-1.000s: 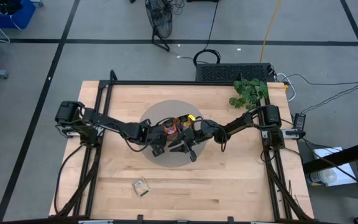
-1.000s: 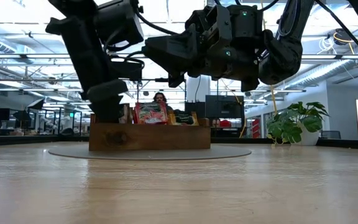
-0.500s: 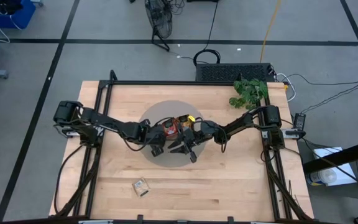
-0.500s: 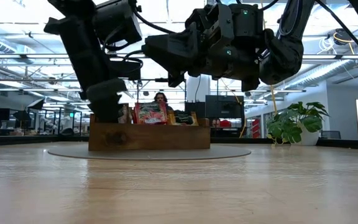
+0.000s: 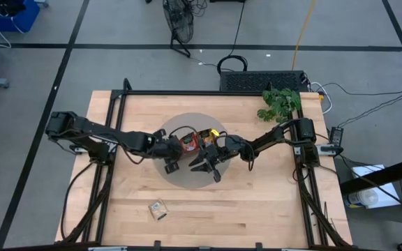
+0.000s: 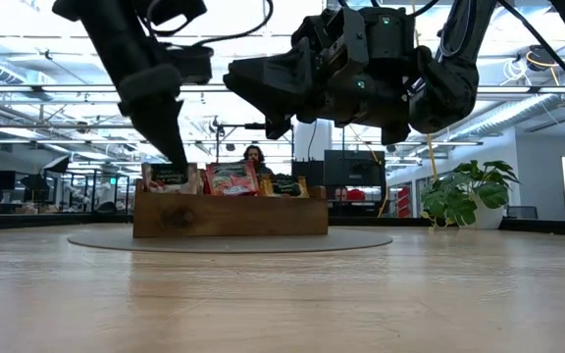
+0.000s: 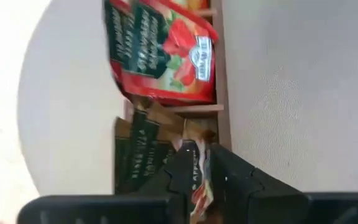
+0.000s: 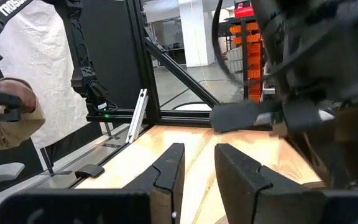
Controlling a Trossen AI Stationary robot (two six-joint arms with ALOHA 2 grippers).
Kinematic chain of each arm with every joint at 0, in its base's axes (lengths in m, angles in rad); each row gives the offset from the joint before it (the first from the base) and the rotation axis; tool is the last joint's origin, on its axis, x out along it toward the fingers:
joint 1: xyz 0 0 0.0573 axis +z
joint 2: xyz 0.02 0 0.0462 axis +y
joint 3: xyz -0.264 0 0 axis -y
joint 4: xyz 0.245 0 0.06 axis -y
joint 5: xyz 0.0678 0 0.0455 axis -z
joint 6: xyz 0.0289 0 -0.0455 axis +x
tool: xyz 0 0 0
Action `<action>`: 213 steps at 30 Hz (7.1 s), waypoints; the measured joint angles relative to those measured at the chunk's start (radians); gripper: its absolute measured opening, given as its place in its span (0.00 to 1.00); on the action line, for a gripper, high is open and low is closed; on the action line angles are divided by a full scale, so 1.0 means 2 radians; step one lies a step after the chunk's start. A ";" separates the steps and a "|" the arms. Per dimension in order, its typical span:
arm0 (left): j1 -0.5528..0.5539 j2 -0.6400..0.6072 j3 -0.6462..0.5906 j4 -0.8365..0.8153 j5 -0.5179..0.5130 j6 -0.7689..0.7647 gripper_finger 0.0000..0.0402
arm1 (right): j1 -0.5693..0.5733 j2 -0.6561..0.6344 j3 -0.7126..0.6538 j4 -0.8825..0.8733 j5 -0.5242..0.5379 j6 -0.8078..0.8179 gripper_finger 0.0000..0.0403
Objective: Pick & Place Tea
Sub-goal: Put the brown tea bag into the wooden organizer, then return to Home Position
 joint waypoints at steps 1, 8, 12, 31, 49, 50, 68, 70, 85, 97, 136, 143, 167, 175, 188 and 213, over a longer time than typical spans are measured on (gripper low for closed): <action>0.000 -0.005 0.000 -0.001 0.000 0.002 0.16 | 0.000 0.000 0.000 0.000 0.000 0.000 0.19; -0.011 -0.020 0.001 -0.028 0.037 0.007 0.19 | 0.000 0.000 0.000 0.000 0.000 0.000 0.19; -0.061 -0.022 0.001 -0.034 0.138 0.006 0.19 | 0.000 0.000 0.000 0.000 -0.001 0.000 0.19; -0.259 0.039 0.001 -0.030 0.172 -0.354 0.34 | 0.003 0.000 0.000 -0.014 -0.041 0.002 0.19; -0.262 0.131 0.003 0.006 0.241 -0.365 0.50 | 0.020 0.000 0.000 -0.014 -0.041 0.005 0.19; -0.262 0.134 0.003 0.006 0.241 -0.361 0.48 | 0.020 0.000 0.000 -0.014 -0.041 0.005 0.19; -0.244 0.087 0.101 -0.226 0.122 -0.248 0.02 | 0.020 0.000 0.000 -0.041 -0.040 -0.005 0.19; -0.232 0.087 0.152 -0.342 0.049 -0.242 0.02 | 0.020 0.000 0.000 -0.046 -0.040 -0.011 0.19; -0.127 0.106 0.187 -0.432 -0.319 -0.148 0.02 | 0.019 0.000 0.000 -0.059 -0.039 -0.028 0.19; -0.131 0.190 0.123 -0.384 -0.432 -0.208 0.02 | 0.019 0.000 0.000 -0.059 -0.039 -0.030 0.19; -0.141 0.183 0.135 -0.378 -0.237 -0.222 0.48 | 0.019 0.000 0.000 -0.055 -0.038 -0.039 0.19; -0.159 0.085 0.173 -0.370 -0.244 -0.218 0.59 | 0.018 0.001 0.000 -0.051 -0.037 -0.039 0.19; -0.279 -0.408 -0.260 0.144 -0.303 -0.036 0.62 | -0.039 -0.410 -0.294 -0.086 0.165 -0.053 0.19; -0.225 -0.538 -0.372 0.287 -0.157 0.095 0.62 | -0.039 -0.472 -0.375 -0.086 0.231 -0.026 0.19; -0.168 -0.729 -0.396 0.186 -0.065 0.129 0.63 | -0.037 -0.572 -0.450 -0.075 0.276 -0.083 0.19; -0.161 -0.730 -0.393 0.120 -0.072 0.068 0.63 | -0.036 -1.001 -0.452 -0.553 0.208 -0.080 0.19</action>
